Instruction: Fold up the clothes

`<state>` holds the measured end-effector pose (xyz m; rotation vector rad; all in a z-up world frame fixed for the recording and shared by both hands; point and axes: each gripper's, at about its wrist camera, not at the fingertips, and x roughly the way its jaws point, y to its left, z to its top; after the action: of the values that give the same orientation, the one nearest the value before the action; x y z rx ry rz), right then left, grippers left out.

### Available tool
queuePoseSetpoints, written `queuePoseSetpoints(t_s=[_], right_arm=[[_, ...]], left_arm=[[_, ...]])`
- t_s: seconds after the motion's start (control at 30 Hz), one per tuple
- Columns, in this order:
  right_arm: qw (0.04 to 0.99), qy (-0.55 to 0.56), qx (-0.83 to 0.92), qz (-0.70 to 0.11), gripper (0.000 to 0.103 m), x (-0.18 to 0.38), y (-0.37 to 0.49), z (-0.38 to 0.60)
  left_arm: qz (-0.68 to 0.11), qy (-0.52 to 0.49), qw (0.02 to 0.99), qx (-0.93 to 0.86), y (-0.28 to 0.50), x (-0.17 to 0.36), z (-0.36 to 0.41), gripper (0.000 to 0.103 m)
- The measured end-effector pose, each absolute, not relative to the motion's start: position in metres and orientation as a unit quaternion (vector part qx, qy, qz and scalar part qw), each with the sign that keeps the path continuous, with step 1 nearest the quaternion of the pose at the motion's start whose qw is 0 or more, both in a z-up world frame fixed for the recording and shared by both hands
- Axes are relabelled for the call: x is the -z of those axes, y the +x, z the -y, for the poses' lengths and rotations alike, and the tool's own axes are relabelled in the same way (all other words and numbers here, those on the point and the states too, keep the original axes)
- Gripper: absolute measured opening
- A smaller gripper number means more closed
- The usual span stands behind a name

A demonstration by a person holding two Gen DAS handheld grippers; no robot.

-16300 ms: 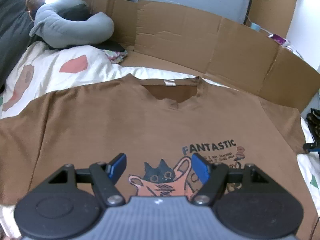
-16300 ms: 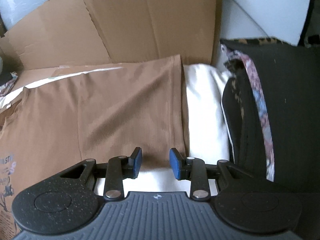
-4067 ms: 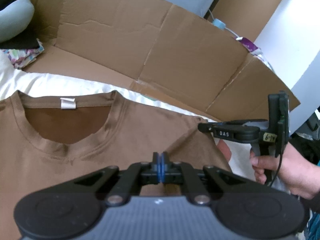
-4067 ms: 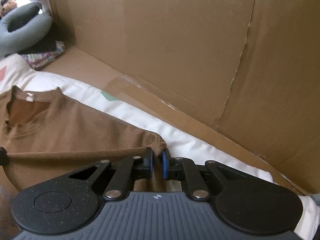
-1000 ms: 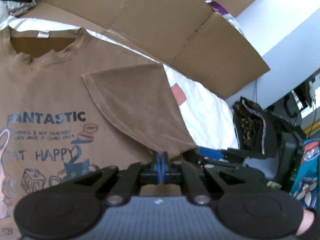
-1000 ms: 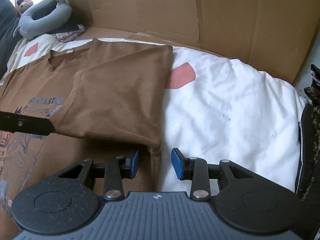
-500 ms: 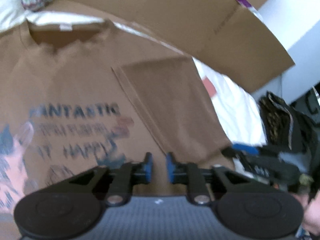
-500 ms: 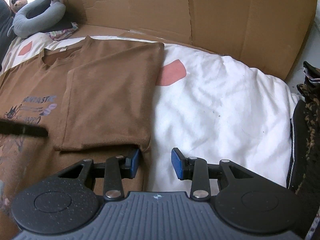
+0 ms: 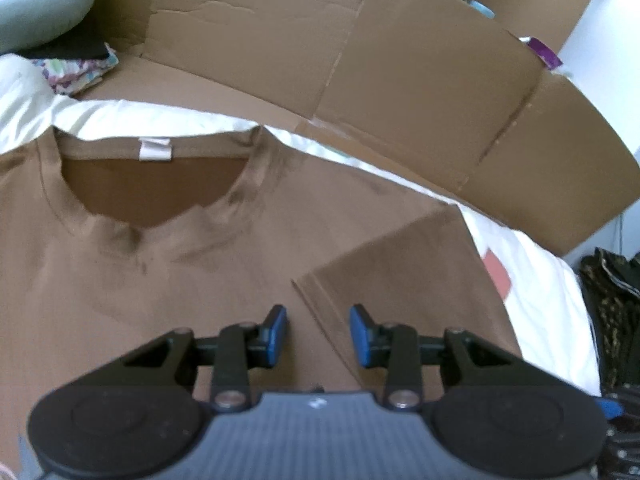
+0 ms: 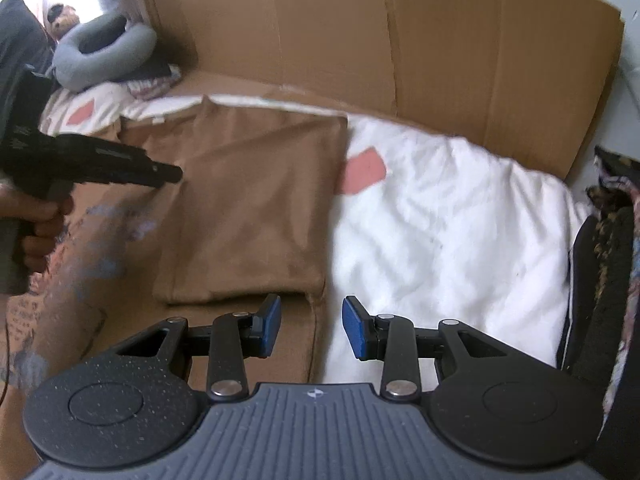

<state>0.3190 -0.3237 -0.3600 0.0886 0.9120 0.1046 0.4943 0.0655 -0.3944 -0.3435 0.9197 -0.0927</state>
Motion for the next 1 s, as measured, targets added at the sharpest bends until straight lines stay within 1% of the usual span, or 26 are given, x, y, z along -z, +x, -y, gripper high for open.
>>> queuePoseSetpoints(t_s=[0.07,0.1,0.17,0.2,0.23,0.27,0.33,0.37,0.47,0.67,0.8,0.93,1.0], right_arm=[[0.898,0.053,-0.045,-0.434,0.039,0.358,0.324,0.326],[0.899,0.059,-0.042,-0.433,0.035,0.358,0.327,0.327],[0.900,0.071,-0.035,-0.430,0.033,0.359,0.334,0.329],[0.901,0.074,-0.031,-0.426,0.030,0.360,0.338,0.329],[0.903,0.075,-0.026,-0.423,0.027,0.361,0.342,0.329],[0.904,0.075,-0.021,-0.421,0.022,0.362,0.345,0.328],[0.903,0.082,-0.021,-0.422,0.021,0.366,0.350,0.326],[0.902,0.081,-0.024,-0.424,0.020,0.368,0.352,0.324],[0.897,0.065,-0.036,-0.435,0.020,0.377,0.353,0.316],[0.886,0.064,-0.027,-0.458,0.021,0.396,0.343,0.318],[0.885,0.060,-0.023,-0.462,0.021,0.396,0.341,0.319],[0.890,0.068,-0.011,-0.452,0.021,0.386,0.338,0.321],[0.893,0.075,-0.010,-0.443,0.021,0.380,0.338,0.321]], left_arm=[[-0.441,-0.164,0.881,0.048,0.498,0.396,-0.069,0.036],[-0.440,-0.163,0.881,0.050,0.500,0.397,-0.069,0.035],[-0.440,-0.163,0.882,0.053,0.503,0.399,-0.069,0.032],[-0.439,-0.166,0.881,0.051,0.504,0.399,-0.069,0.031],[-0.439,-0.170,0.881,0.049,0.505,0.400,-0.070,0.026],[-0.439,-0.173,0.881,0.046,0.506,0.400,-0.071,0.018],[-0.439,-0.179,0.880,0.040,0.509,0.400,-0.073,0.011],[-0.438,-0.181,0.879,0.037,0.510,0.401,-0.074,0.008],[-0.433,-0.164,0.885,0.043,0.513,0.399,-0.071,0.003],[-0.429,-0.138,0.892,0.039,0.519,0.395,-0.069,0.002],[-0.439,-0.120,0.890,0.024,0.518,0.396,-0.068,0.003],[-0.440,-0.116,0.891,0.014,0.511,0.386,-0.074,0.009],[-0.436,-0.122,0.892,0.020,0.506,0.380,-0.074,0.011]])
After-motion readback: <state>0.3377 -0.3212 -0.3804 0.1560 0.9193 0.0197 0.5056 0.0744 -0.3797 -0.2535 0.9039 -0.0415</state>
